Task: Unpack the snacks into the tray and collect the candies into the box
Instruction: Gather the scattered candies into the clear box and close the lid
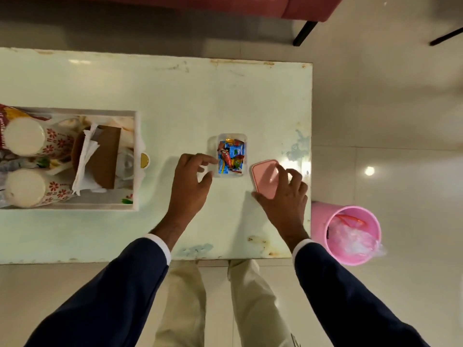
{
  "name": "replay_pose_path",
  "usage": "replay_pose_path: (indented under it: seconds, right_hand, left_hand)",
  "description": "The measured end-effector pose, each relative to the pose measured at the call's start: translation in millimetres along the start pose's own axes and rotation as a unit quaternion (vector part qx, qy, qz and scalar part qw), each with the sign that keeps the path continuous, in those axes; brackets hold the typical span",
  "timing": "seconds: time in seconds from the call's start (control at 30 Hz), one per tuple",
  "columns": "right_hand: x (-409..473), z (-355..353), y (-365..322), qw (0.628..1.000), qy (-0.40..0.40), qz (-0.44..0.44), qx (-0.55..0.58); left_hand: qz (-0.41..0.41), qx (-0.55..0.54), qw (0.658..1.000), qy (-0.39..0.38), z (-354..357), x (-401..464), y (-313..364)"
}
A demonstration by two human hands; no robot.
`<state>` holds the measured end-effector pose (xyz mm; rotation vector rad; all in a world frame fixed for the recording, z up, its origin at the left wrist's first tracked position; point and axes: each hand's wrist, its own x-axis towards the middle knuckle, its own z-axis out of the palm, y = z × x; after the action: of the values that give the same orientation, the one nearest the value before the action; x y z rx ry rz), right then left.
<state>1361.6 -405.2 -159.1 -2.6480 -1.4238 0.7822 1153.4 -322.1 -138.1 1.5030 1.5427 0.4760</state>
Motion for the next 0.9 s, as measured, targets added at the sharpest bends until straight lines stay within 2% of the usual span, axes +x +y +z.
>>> replay_pose_path:
  seconds: [0.1, 0.2, 0.27, 0.3, 0.33, 0.4, 0.43, 0.5, 0.53, 0.57, 0.6, 0.63, 0.73, 0.77, 0.83, 0.9]
  right_hand:
    - [-7, 11, 9, 0.997, -0.007, -0.027, -0.068]
    - [-2, 10, 5, 0.998, 0.009, -0.038, -0.058]
    - [-2, 4, -1, 1.0, 0.009, -0.025, 0.001]
    - [-2, -3, -4, 0.996, 0.004, -0.002, 0.085]
    - [-4, -12, -9, 0.976, -0.006, 0.036, 0.214]
    - [-16, -37, -23, 0.871, -0.058, 0.093, 0.479]
    - [-24, -47, -31, 0.817, -0.102, 0.09, 0.56]
    - [-41, -60, -43, 0.715, -0.197, 0.058, 0.668]
    - [-49, -64, -50, 0.677, -0.225, 0.047, 0.699]
    - [-55, -66, -56, 0.661, -0.231, 0.049, 0.712]
    - [-58, -68, -61, 0.667, -0.216, 0.059, 0.711]
    - [-57, -69, -65, 0.698, -0.19, 0.073, 0.687]
    - [-42, -67, -73, 0.85, -0.13, 0.052, 0.507]
    - [-35, -65, -74, 0.89, -0.119, 0.033, 0.439]
    - [-20, -58, -78, 0.932, -0.093, 0.005, 0.35]
    - [-7, -53, -82, 0.947, -0.074, -0.011, 0.313]
  left_hand:
    - [-0.018, -0.015, 1.0, -0.015, 0, -16, -8]
    - [-0.044, -0.032, 0.998, -0.02, -1, -27, -12]
    - [-0.053, -0.04, 0.997, -0.024, -3, -31, -10]
    - [-0.056, -0.048, 0.997, -0.026, -6, -32, -8]
    - [-0.055, -0.062, 0.996, -0.032, -8, -32, -4]
    - [-0.044, -0.114, 0.991, -0.057, -13, -33, 8]
    - [-0.041, -0.149, 0.985, -0.077, -14, -32, 17]
    - [-0.045, -0.213, 0.97, -0.106, -15, -32, 36]
    - [-0.04, -0.223, 0.969, -0.1, -16, -31, 42]
    - [-0.027, -0.213, 0.973, -0.081, -18, -30, 47]
    - [-0.014, -0.197, 0.979, -0.058, -20, -29, 50]
    - [-0.01, -0.182, 0.982, -0.039, -22, -27, 50]
    - [-0.027, -0.143, 0.989, -0.017, -25, -18, 50]
    - [-0.031, -0.127, 0.991, -0.014, -24, -14, 49]
    - [-0.025, -0.096, 0.995, -0.012, -19, -2, 45]
    - [-0.016, -0.064, 0.998, -0.011, -14, 14, 37]
